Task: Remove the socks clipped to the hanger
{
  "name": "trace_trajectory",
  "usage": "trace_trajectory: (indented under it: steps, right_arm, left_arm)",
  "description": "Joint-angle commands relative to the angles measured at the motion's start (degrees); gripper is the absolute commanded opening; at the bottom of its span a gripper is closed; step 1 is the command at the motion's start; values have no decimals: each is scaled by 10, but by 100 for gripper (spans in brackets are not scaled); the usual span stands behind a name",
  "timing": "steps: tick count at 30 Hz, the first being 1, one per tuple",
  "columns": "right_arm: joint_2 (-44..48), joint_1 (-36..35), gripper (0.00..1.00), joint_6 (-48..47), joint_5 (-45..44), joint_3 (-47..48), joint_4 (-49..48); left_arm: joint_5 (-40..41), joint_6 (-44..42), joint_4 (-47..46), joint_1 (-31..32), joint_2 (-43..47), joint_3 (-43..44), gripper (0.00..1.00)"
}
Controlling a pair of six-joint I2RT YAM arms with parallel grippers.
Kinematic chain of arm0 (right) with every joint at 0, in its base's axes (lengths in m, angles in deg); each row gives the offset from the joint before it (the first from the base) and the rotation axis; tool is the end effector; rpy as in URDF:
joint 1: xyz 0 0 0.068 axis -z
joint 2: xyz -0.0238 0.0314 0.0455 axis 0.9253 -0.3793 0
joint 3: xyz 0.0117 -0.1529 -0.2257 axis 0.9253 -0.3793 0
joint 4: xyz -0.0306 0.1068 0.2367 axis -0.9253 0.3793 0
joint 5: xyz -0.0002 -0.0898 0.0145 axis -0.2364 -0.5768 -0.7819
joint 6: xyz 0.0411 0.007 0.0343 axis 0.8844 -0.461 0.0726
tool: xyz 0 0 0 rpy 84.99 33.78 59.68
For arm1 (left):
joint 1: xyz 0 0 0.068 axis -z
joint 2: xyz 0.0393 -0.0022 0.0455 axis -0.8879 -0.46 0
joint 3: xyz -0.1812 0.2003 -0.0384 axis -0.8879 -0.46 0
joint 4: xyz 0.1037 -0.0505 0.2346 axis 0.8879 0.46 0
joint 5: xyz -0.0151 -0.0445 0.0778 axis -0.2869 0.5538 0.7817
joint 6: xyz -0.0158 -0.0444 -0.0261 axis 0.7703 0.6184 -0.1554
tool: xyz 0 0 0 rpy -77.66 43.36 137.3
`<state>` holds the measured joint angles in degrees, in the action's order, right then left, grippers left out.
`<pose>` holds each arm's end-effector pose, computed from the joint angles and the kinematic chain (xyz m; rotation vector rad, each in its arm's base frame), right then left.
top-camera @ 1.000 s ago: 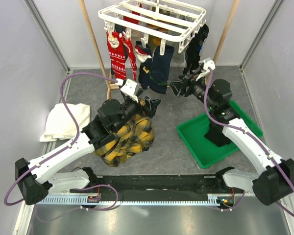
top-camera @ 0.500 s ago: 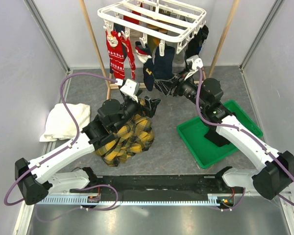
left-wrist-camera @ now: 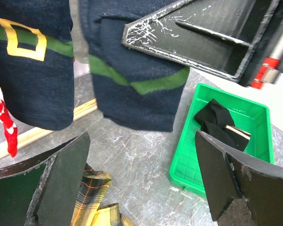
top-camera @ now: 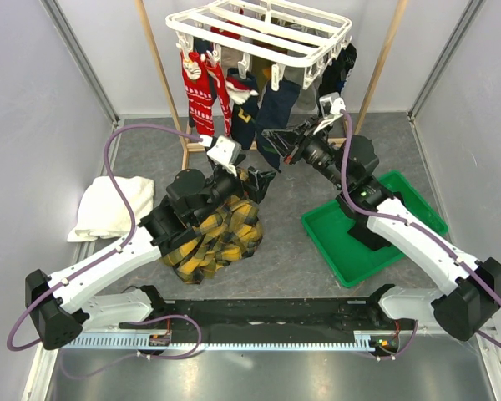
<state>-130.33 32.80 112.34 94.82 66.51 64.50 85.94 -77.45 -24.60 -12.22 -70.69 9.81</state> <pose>0.2368 0.1739 0.4149 -0.2784 1.3965 1.0354 0.1684 -0.1933 0.3851 0.4500 1.5008 -0.6454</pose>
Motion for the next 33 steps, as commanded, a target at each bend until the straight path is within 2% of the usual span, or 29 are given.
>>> trace_trajectory:
  steps: [1, 12, 17, 18, 20, 21, 22, 23, 25, 26, 29, 33]
  right_arm:
    - [23, -30, 0, 60, -67, 19, -18]
    - [4, -99, 0, 113, -148, 53, 41]
    - [-6, -118, 0, 131, -176, 60, 41]
    - [-8, -122, 0, 132, -181, 61, 43]
    - [-12, -127, 0, 132, -183, 67, 54]
    - [-13, -128, 0, 132, -184, 67, 57]
    - [-12, -129, 3, 130, -186, 67, 59]
    - [-10, -129, 15, 125, -188, 66, 60]
    - [0, -129, 31, 92, -192, 66, 61]
    - [4, -129, 51, 79, -198, 67, 59]
    - [28, -129, 75, 44, -243, 81, 76]
    - [28, -129, 87, 5, -293, 132, 124]
  left_arm:
    - [0, -32, -13, 2, 10, 11, 99]
    - [19, -48, -11, 2, 1, 15, 99]
    - [17, -77, -28, 2, -11, 4, 94]
    - [14, -81, -29, 2, -15, 5, 91]
    - [-5, -98, -28, 2, -19, 5, 66]
    - [-15, -103, -28, 2, -20, 6, 48]
    - [-26, -110, -27, 2, -21, 7, 22]
    - [-30, -111, -26, 2, -21, 9, 15]
    - [-45, -107, -20, 2, -18, 11, 2]
    - [-53, -106, -17, 2, -14, 16, 2]
    - [-101, -102, -11, 2, -7, 20, 2]
    - [-182, -87, -8, 2, -8, 25, 2]
